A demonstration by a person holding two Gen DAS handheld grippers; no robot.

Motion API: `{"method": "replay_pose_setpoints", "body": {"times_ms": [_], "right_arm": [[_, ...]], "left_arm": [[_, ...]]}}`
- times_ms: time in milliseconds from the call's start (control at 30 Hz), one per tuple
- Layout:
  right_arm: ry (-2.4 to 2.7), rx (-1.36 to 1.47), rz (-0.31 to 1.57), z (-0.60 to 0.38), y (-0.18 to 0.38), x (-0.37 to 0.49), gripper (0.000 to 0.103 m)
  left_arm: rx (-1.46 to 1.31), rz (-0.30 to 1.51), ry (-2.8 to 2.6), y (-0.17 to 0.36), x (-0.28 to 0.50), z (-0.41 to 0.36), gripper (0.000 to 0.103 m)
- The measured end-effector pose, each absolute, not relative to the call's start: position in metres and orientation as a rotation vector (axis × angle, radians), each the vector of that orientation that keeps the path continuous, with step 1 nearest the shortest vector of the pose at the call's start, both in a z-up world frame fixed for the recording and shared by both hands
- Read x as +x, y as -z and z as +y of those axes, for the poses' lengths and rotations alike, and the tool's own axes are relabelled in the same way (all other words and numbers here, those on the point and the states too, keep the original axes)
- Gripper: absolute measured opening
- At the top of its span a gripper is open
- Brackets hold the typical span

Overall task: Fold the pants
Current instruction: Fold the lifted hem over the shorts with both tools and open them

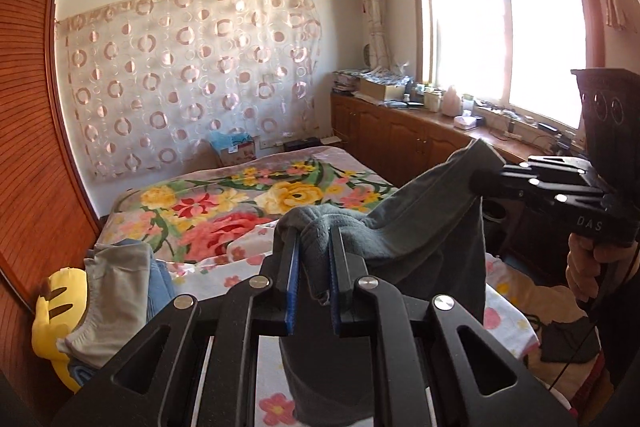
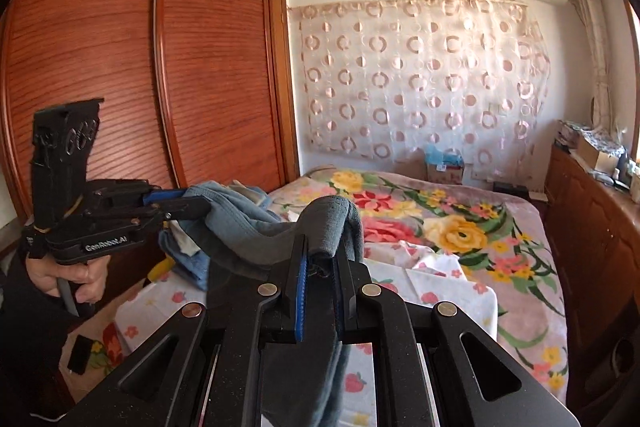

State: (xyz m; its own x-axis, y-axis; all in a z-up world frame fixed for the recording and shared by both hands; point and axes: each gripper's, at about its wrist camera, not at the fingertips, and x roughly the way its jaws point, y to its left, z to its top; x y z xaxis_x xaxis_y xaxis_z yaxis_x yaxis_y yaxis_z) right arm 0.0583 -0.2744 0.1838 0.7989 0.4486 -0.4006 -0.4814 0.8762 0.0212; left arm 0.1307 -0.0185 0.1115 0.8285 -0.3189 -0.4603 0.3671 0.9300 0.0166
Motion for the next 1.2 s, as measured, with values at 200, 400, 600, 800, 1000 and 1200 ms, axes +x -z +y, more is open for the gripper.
{"method": "replay_pose_setpoints", "body": {"times_ms": [200, 400, 600, 800, 1000, 1200], "right_arm": [[-0.476, -0.088, 0.439, -0.26, -0.197, 0.128, 0.01], [-0.484, -0.109, 0.41, -0.234, -0.204, 0.125, 0.01], [-0.511, -0.111, 0.628, -0.231, -0.097, 0.108, 0.01], [-0.51, -0.071, 0.788, -0.228, -0.016, 0.094, 0.01], [-0.504, -0.053, 0.806, -0.231, -0.006, 0.086, 0.01], [-0.508, -0.014, 0.804, -0.232, 0.001, 0.073, 0.01]], "left_arm": [[0.069, 0.472, 0.291, -0.111, 0.184, -0.001, 0.014], [0.103, 0.479, 0.268, -0.095, 0.169, 0.001, 0.014], [0.158, 0.698, 0.307, 0.024, 0.147, -0.011, 0.014], [0.156, 0.823, 0.328, 0.095, 0.121, -0.021, 0.014], [0.098, 0.835, 0.333, 0.101, 0.099, -0.023, 0.014], [0.056, 0.832, 0.359, 0.102, 0.081, -0.019, 0.014]]}}
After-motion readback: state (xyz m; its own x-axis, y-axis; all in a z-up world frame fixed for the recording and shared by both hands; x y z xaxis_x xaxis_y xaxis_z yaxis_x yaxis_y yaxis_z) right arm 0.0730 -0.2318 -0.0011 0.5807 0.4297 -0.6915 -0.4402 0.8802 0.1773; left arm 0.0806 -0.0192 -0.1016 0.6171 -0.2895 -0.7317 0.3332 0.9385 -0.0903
